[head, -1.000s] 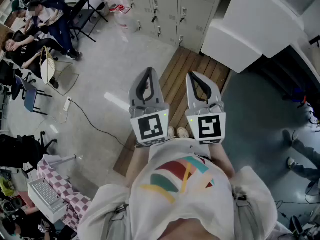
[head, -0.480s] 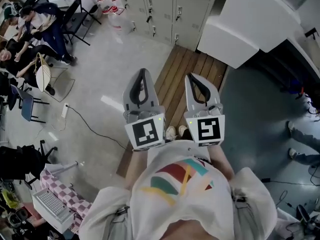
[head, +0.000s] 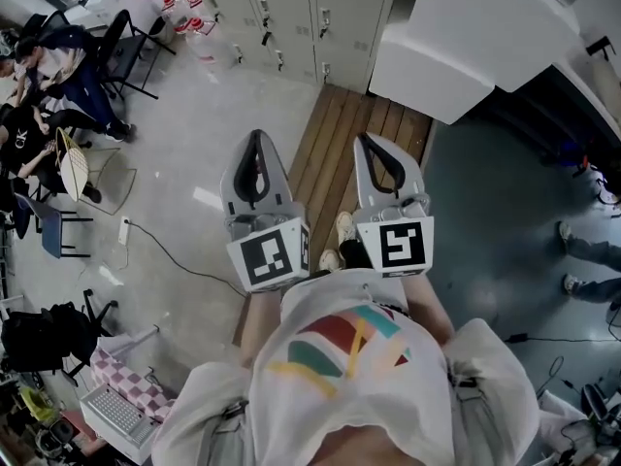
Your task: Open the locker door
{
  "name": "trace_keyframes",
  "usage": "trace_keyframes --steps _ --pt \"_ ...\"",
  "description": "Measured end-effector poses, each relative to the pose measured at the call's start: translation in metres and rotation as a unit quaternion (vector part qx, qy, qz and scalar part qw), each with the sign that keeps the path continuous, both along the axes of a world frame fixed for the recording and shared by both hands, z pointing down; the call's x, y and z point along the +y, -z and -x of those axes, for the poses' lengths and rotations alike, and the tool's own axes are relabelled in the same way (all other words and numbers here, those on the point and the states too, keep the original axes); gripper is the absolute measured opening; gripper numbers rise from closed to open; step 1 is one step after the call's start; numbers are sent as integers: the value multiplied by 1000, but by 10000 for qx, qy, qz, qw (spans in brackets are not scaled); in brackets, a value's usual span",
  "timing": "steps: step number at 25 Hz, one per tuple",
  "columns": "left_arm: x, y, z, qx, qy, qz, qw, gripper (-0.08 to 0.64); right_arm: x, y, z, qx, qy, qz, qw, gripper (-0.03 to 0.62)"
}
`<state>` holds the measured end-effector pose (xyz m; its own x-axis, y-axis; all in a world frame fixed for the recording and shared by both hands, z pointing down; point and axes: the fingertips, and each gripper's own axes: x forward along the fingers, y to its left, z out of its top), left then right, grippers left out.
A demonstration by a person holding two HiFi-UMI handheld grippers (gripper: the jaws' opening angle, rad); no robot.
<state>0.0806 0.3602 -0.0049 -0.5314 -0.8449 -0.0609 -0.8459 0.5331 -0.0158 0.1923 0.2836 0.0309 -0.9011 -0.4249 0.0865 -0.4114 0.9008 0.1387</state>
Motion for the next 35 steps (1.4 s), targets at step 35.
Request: trace_keyframes --steps 35 --pt "-203 -58 328 -337 619 -590 9958 15 -234 -48 318 -641 420 -298 9966 5"
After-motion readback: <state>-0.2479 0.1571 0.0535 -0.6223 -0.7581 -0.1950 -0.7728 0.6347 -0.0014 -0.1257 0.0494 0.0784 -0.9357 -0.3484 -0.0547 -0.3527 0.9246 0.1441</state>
